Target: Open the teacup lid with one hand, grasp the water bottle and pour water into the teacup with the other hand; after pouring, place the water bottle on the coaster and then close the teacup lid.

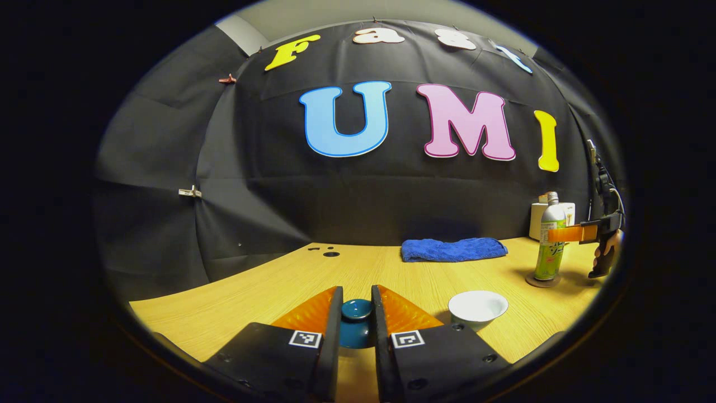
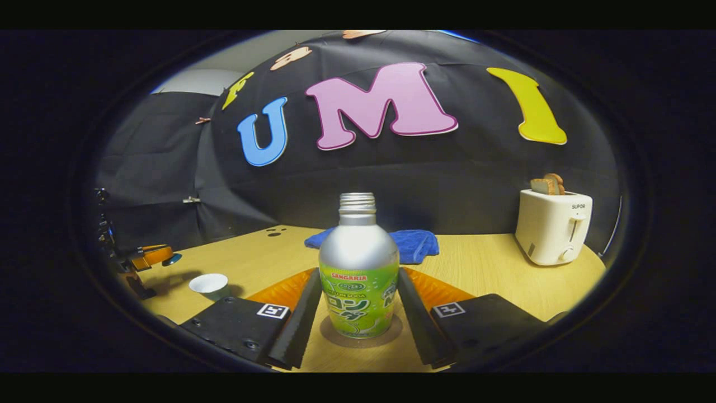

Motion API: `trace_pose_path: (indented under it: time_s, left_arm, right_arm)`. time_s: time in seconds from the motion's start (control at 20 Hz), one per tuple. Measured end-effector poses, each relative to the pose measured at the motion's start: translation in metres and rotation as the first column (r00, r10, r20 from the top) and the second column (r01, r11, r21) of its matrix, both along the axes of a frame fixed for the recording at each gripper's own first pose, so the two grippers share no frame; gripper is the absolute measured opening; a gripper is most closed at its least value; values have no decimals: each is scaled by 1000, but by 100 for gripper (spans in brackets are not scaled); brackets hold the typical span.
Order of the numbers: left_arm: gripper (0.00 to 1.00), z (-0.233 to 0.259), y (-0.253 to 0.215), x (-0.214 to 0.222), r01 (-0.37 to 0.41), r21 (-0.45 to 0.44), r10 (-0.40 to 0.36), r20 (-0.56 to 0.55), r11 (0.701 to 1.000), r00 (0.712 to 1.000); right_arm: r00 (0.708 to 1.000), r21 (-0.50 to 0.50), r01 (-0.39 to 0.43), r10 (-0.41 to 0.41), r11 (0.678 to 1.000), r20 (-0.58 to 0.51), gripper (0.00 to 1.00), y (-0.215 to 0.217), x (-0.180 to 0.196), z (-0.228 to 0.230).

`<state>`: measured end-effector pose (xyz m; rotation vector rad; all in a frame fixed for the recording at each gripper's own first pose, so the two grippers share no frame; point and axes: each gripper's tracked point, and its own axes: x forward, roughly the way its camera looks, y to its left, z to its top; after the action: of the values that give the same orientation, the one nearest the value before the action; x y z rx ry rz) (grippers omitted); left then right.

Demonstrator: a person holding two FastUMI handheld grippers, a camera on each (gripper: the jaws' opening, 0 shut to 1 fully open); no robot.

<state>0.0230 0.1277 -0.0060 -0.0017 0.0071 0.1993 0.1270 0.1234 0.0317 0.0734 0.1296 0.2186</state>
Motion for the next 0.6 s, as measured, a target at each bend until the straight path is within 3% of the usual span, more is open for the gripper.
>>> trace_pose_path:
  time_s: [0.4, 0.6]
  left_arm:
    - [31, 0, 0, 0, 0, 0, 0, 0, 1000, 1000]
    - [31, 0, 0, 0, -6, 0, 6, 0, 1000, 1000]
  right_arm:
    - [1000, -69, -5, 6, 998, 9, 80, 0, 1, -3]
    - [999, -142, -1, -5, 990, -46, 83, -2, -8, -25]
